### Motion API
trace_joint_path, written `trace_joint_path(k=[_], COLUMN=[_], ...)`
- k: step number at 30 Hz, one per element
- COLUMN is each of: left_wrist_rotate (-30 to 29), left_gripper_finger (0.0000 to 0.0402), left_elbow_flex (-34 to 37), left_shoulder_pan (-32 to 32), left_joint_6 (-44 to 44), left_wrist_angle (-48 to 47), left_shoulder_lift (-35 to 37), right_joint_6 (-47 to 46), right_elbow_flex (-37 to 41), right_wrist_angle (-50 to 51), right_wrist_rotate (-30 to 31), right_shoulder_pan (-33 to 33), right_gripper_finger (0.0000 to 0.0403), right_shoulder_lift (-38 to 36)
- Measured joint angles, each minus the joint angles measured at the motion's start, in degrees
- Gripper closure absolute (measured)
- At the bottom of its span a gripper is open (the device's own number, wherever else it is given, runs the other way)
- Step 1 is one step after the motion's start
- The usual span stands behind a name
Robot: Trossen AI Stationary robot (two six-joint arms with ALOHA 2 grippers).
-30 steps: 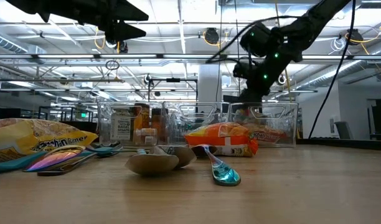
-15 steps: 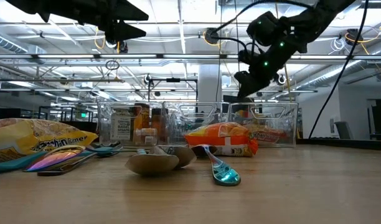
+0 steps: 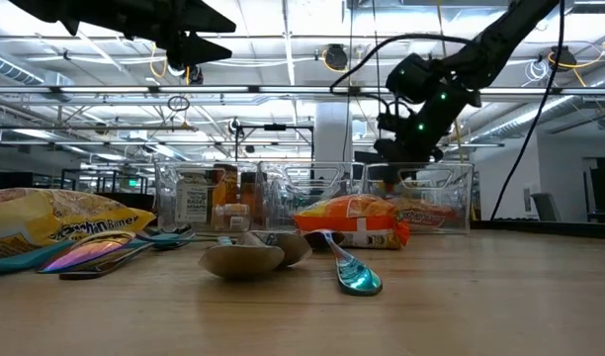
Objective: Pick & Place Food Item
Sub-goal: Put the blue noodle pack into the right transparent bin, then put the orange noodle pack into the right transparent bin
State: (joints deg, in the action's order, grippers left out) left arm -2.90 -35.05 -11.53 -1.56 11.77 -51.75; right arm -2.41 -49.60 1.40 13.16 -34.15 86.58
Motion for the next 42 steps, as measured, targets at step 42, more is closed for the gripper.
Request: trace_joint_path(k=[42], left_wrist_rotate=[-0.4], left_gripper_finger=[0.0014], left_elbow_flex=[5.1], left_shoulder_pan=[0.0], left_joint_6=[4.7], left_wrist_angle=[-24.9], left_shoulder_lift=[32.1], right_joint_6=[7.6], right_elbow_flex=[24.5], right_wrist_angle=[-33.2], right_wrist_rotate=[-1.3], right_shoulder_pan=[40.7], right_gripper_finger=[0.0308], right_shoulder_lift=[-34.5])
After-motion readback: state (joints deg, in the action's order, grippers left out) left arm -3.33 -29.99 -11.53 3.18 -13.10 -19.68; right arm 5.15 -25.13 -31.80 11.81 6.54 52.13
